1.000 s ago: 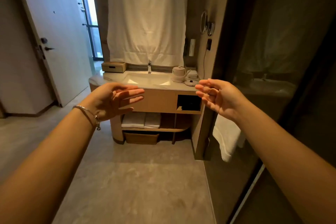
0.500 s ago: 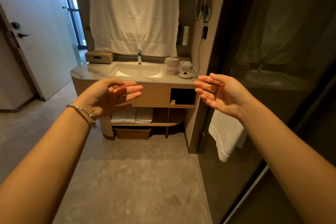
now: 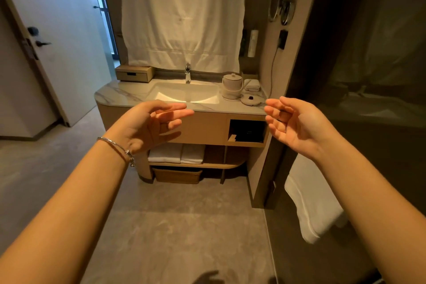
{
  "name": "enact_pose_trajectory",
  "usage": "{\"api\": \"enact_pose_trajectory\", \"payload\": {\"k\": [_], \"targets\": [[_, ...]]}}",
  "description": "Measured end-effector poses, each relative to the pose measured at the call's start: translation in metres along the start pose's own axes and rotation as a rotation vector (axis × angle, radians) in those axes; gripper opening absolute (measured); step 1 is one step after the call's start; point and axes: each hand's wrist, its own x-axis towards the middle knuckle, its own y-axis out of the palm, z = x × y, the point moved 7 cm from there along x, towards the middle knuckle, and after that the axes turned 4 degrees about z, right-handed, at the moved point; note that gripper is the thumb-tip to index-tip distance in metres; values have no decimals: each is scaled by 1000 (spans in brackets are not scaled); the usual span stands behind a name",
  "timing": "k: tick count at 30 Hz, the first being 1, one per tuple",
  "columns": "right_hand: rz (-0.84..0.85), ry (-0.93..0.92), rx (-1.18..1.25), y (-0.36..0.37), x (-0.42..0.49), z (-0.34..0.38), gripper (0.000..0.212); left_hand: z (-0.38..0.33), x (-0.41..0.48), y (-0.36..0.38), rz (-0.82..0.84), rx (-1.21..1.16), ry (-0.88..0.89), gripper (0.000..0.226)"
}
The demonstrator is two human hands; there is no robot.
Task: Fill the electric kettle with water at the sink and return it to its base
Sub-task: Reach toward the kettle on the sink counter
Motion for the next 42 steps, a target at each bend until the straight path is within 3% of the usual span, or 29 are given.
{"api": "enact_pose_trajectory", "payload": {"k": [17, 27, 33, 42], "targets": [[-62, 84, 71, -17, 158, -28, 18, 1, 183, -18, 43, 33, -51, 29], [6, 105, 107, -34, 273, -22, 12, 1, 285, -41, 1, -42, -45, 35], [10, 139, 123, -29, 353, -32, 13, -5, 356, -71, -90, -48, -74, 24], [48, 165, 152, -38, 450, -33, 20, -28, 463, -97, 3, -93, -81, 26]]}}
